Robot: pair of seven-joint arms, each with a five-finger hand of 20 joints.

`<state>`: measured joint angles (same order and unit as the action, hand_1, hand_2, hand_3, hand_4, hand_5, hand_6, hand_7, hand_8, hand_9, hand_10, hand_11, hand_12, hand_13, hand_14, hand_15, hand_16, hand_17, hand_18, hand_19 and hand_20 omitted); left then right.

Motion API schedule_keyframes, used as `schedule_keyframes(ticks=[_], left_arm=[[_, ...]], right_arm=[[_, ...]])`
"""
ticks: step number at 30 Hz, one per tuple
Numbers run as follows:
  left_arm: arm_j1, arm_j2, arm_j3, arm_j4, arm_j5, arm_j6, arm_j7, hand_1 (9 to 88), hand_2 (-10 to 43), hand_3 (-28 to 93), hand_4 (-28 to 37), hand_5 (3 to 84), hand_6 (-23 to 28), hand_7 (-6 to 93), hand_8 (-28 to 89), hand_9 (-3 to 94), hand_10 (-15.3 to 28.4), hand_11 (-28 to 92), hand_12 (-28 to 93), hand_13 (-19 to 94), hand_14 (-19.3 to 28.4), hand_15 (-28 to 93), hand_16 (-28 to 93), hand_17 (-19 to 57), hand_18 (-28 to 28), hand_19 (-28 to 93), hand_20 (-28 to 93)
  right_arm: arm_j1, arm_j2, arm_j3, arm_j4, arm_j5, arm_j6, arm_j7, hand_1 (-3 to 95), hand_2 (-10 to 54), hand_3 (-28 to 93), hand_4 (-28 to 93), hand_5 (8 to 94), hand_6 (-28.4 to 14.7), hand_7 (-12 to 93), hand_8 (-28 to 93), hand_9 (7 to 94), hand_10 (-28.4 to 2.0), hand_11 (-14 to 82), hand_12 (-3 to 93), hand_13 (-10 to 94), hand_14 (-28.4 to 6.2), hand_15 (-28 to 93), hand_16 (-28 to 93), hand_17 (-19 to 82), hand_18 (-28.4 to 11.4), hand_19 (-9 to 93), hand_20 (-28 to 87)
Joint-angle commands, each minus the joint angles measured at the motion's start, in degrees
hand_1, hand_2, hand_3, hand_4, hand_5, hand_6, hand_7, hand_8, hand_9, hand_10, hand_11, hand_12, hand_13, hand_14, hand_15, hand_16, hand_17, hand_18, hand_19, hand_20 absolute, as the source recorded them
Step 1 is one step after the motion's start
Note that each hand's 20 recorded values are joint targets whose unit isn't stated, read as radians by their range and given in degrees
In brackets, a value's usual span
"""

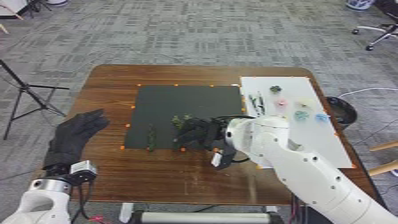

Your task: Arrange flowers

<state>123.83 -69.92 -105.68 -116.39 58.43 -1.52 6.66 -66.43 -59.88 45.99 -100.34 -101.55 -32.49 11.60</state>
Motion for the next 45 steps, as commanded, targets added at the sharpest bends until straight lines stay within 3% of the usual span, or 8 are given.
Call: schedule_keyframes(ticks=[1,9,18,22,27,29,34,45], left_arm=[[0.5,-0.62,-0.1,-0.21,0.14,-0.28,0.4,24.6,3.6,66,-25.6,50.9,4.1,16.5,-6,49.5,14.8,25,17,39,18.8,21,3,5.8,13.1,13,18],[0.21,-0.43,0.3,-0.05,0.15,-0.35,0.42,24.5,3.5,66,-25.6,50.9,4.1,16.5,-6,49.4,14.8,26,17,38,18.9,21,3,5.8,13.1,13,18],[0.18,-0.66,0.33,-0.12,0.19,-0.36,0.64,24.5,3.5,66,-25.7,50.9,4.1,16.4,-6,49.5,14.8,25,17,38,18.9,21,3,5.8,13.1,13,18],[0.2,-0.68,0.09,-0.15,0.15,-0.21,0.93,24.5,3.6,66,-25.7,50.9,4.1,16.4,-6,49.4,14.8,26,17,38,18.9,21,3,5.8,13.0,13,18],[0.66,-0.89,-0.25,-0.24,0.2,-0.31,0.86,24.5,3.6,66,-25.6,50.9,4.1,16.4,-6,49.4,14.7,25,17,38,18.9,21,3,5.8,13.1,13,18],[0.6,-0.89,-0.22,-0.17,0.18,-0.45,0.82,24.5,3.6,66,-25.7,50.9,4.1,16.5,-6,49.3,14.7,26,17,38,18.9,21,3,5.8,13.1,13,18],[0.73,-0.71,-0.37,-0.22,0.22,-0.42,0.45,24.5,3.6,66,-25.7,50.8,4.0,16.5,-6,49.4,14.7,26,17,38,18.9,21,3,5.7,13.1,13,18],[0.43,-0.53,-0.1,-0.11,0.31,-0.74,0.19,24.5,3.6,66,-25.7,50.8,4.0,16.6,-6,49.5,14.7,26,17,38,18.9,21,3,5.7,13.1,13,18]], right_arm=[[0.64,1.02,-0.04,-1.57,2.68,0.05,-1.23,21.8,20.1,58,-16,55.1,-2.2,7,-6,54.9,-10.4,7.0,6.5,91,-5.2,61,25,63,-16.0,93,59],[0.36,2.71,-1.08,-3.38,8.69,10.01,-3.89,20.6,18.4,61,-16,58.7,-1.5,9,-7,58.9,-11.0,7.6,7.2,93,-4.6,61,25,65,-16.1,93,60],[-1.0,3.97,2.75,-6.02,8.87,12.88,-4.82,21.5,14.5,64,-16,60.9,-1.1,10,-7,61.5,-11.1,8.0,7.6,93,-4.4,61,25,66,-15.9,93,61],[-3.77,8.44,5.57,-10.35,0.84,22.97,-5.52,27.7,6.6,62,-13,61.5,-1.7,11,-7,63.9,-12.8,8.5,11.1,87,-6.2,56,26,57,-15.8,92,51],[-8.95,13.81,13.07,-12.89,-16.02,29.69,-6.5,32.1,-5.3,65,-13,60.7,-1.8,14,-7,62.3,-13.9,9.3,13.7,67,-12.0,37,25,35,-18.7,64,43],[-12.13,15.95,16.57,-13.36,-19.59,32.58,-5.38,32.4,-8.5,66,-13,59.8,-1.5,15,-8,60.8,-13.7,9.3,14.2,64,-12.6,34,26,33,-19.0,59,44],[-19.73,17.28,24.99,-12.95,-23.94,30.14,-2.54,32.5,-9.5,66,-15,56.3,-2.0,14,-7,56.7,-13.7,8.9,15.5,64,-12.6,34,27,32,-19.7,58,47],[-22.37,15.4,24.94,-6.95,-25.98,30.42,-2.06,33.8,-9.5,65,-15,54.9,-2.3,14,-6,55.4,-13.6,9.0,16.0,69,-11.8,43,28,34,-21.2,68,53]])
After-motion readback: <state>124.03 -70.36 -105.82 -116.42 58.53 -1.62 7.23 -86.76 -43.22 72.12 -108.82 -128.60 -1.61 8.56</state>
